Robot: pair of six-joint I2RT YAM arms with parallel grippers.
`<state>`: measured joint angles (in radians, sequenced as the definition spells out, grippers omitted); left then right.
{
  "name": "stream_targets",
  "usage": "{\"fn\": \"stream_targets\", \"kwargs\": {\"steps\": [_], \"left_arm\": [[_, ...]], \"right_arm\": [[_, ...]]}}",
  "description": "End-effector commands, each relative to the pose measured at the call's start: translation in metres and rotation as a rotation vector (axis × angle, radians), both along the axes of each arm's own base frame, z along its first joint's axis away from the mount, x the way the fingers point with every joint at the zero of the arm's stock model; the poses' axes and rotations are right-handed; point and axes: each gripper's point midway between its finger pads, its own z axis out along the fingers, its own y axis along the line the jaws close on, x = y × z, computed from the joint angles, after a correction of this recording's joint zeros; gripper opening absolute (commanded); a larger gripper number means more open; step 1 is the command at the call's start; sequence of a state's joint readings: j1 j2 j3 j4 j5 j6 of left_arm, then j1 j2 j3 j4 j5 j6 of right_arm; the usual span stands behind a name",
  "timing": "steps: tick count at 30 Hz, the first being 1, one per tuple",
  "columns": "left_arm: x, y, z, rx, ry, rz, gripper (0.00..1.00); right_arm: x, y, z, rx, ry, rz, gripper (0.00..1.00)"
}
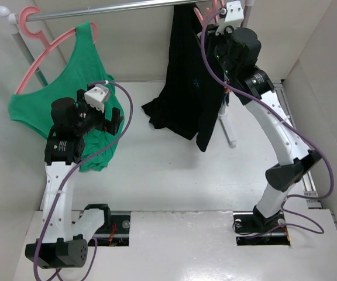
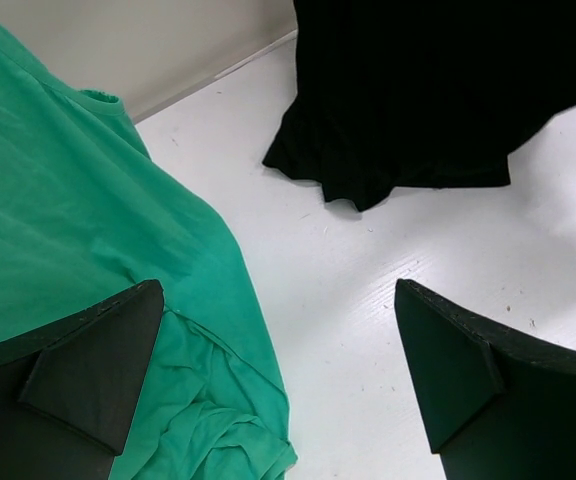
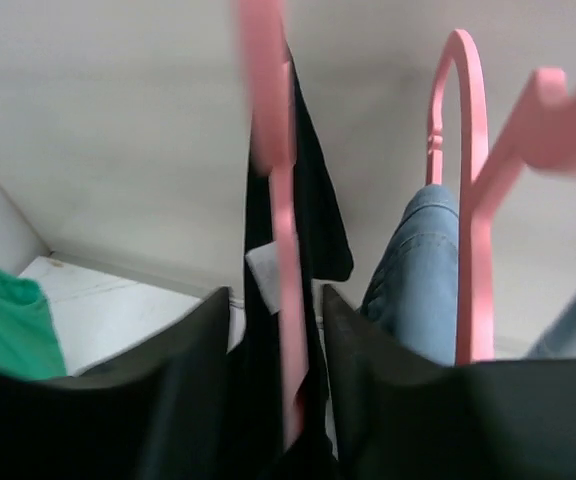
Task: Place the t-shirt on the hanger
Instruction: Hang the hanger with tshirt onto the clothesline
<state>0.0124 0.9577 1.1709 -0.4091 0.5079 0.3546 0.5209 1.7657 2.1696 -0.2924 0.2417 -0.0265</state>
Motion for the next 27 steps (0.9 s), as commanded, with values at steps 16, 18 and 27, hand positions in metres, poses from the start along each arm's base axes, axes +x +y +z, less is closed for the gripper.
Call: {"fn": "stream_targets", "kwargs": {"steps": [16,18,27], "left_arm": [[-0.004,-0.006,-0.020,-0.076,0.061,0.013,1.00],[-0.005,-0.003,-0.029,-0.083,0.078,0.036,1.00],[-0.010,0.003,-0.082,-0.131,0.201,0.114,1.00]], "right_arm": [[-0.181,-0.028,0.037,-0.099,-0.138,0.086,1.00],[-0.192,-0.021,0.016,-0.137,-0.107,0.143,1.00],[-0.240,-0.010,-0.192,-0.162,0.352,0.300,1.00]]}}
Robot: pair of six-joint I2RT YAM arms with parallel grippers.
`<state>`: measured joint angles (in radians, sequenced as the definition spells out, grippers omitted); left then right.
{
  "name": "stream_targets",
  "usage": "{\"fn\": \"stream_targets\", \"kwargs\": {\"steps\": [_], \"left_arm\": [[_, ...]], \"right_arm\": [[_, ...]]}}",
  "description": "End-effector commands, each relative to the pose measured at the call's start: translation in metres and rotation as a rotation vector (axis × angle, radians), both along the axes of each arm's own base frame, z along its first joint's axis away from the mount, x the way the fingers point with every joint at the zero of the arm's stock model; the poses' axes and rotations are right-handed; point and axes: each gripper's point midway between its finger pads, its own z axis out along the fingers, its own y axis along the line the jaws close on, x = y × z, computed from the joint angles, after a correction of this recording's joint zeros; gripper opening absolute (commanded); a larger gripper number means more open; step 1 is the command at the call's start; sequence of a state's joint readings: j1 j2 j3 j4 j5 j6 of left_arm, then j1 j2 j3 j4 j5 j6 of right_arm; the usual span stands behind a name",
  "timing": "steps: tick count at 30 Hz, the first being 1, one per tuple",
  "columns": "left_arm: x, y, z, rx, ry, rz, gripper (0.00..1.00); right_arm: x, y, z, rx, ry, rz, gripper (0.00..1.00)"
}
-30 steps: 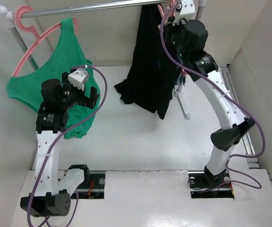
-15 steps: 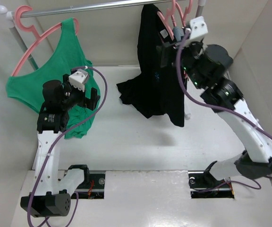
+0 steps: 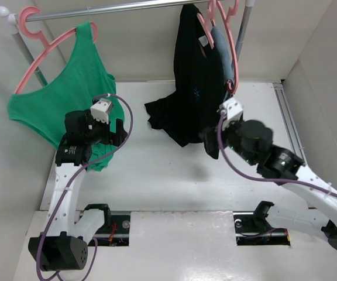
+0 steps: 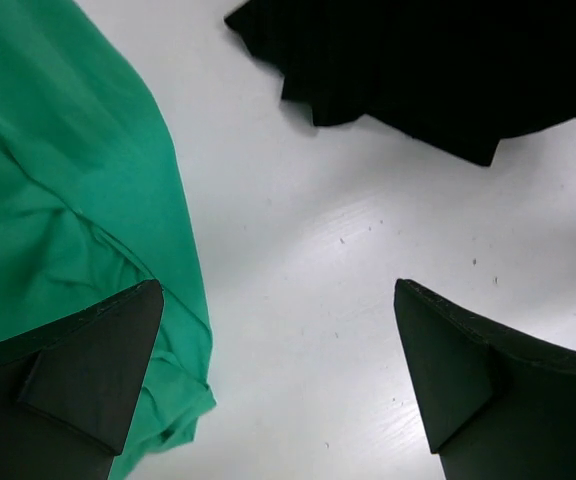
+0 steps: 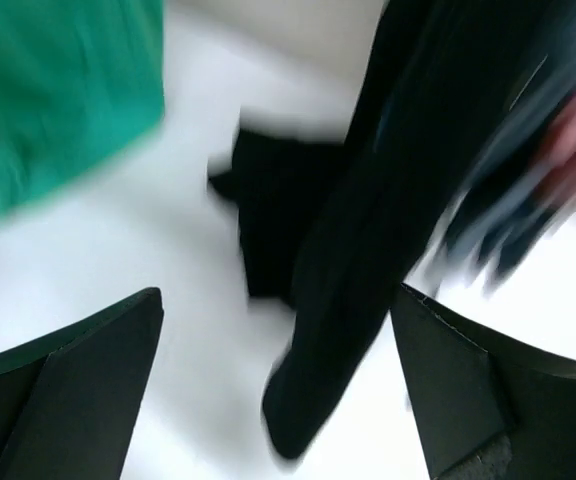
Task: Place the t-shirt on the hanger
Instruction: Hang the hanger with tshirt onto the clothesline
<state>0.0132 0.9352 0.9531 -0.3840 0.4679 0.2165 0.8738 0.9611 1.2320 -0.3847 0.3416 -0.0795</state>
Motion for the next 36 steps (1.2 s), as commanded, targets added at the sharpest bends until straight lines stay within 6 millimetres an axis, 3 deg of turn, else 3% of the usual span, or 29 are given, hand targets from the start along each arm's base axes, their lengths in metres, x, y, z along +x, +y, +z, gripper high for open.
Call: {"fn": "stream_targets", "kwargs": {"steps": [1,2,3,5,6,14,20,23,36], "left_arm": [[0.002,0.003,0.000,-0.020,-0.027,0.040,1.00],[0.000,0.003,-0.008,-0.028,-0.005,0.045,1.00],[0.000,0.003,-0.008,-0.028,-0.005,0.045,1.00],[0.000,0.007,-0.018,-0.031,0.016,0.066,1.00],[0.001,0.007,-0.017,-0.031,0.007,0.066,1.00],[-0.001,0.005,-0.025,-0.043,0.031,0.062,1.00],[-0.002,0.005,-0.025,-0.043,0.022,0.062,1.00],[-0.003,0.005,-0.029,-0.043,0.031,0.062,1.00],[-0.003,0.003,-0.028,-0.047,0.031,0.054,1.00]], "right_arm": [[-0.024,0.003,-0.081,0.019,0.238,0.020,1.00],[-0.031,0.005,-0.094,0.027,0.269,0.032,1.00],[-0.038,-0.001,-0.118,0.039,0.320,0.016,1.00],[-0.044,-0.005,-0.138,0.065,0.360,0.001,1.00],[-0.047,-0.012,-0.157,0.069,0.383,-0.024,1.00],[-0.052,-0.051,-0.254,0.114,0.558,-0.257,1.00],[-0.054,-0.093,-0.278,0.209,0.633,-0.533,1.00],[-0.051,-0.105,-0.274,0.233,0.621,-0.607,1.00],[-0.046,-0.116,-0.247,0.259,0.555,-0.650,1.00]]}}
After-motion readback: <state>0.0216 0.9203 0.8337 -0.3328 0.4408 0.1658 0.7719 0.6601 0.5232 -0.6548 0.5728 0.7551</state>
